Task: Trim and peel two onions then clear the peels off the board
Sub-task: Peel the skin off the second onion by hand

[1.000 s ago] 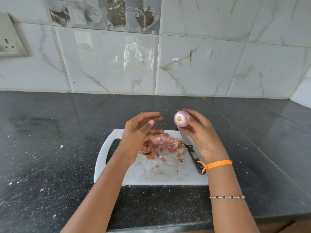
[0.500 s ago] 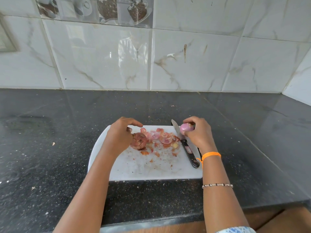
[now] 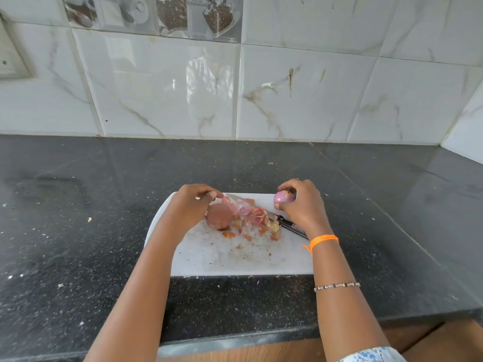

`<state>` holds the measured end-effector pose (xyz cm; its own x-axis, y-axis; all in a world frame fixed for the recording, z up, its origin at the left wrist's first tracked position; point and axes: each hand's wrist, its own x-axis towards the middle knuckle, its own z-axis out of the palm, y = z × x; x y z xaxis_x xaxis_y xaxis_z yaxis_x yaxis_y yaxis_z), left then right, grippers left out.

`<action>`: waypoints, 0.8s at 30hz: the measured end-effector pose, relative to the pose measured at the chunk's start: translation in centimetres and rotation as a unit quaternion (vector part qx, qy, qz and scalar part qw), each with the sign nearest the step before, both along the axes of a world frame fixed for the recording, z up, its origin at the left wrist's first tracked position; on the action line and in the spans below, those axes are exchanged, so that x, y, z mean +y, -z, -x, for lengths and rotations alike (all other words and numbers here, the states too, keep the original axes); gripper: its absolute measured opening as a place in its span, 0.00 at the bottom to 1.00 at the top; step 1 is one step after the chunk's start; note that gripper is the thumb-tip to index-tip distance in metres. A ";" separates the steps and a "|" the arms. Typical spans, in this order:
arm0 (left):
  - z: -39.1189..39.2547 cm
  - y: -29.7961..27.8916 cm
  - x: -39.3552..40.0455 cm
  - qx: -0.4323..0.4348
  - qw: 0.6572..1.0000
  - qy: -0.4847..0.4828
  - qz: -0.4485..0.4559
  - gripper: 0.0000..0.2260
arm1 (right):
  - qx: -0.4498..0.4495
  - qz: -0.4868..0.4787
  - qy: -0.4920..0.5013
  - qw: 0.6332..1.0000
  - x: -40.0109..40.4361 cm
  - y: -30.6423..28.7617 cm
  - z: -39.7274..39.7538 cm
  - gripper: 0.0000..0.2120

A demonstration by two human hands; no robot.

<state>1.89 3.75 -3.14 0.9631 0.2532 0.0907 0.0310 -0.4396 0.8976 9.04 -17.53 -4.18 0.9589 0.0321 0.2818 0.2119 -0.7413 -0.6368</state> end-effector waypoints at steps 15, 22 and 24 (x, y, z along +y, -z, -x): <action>1.8 -0.4 1.0 0.075 0.988 0.132 0.018 0.22 | -0.034 0.097 0.063 0.993 -2.0 -0.5 6.1 0.15; 1.6 0.4 0.5 0.041 0.993 0.103 -0.047 0.23 | -0.019 0.233 0.042 0.971 -1.1 0.7 6.5 0.15; 1.5 0.6 0.4 0.022 0.995 0.084 -0.048 0.21 | -0.008 0.249 0.040 0.968 -0.8 0.5 6.8 0.13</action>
<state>0.43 4.17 -3.77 0.9948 0.0801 0.0625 -0.0112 -0.5251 0.8509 2.24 -18.33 -4.71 0.9596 0.0932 0.2655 0.1475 -0.9701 -0.1926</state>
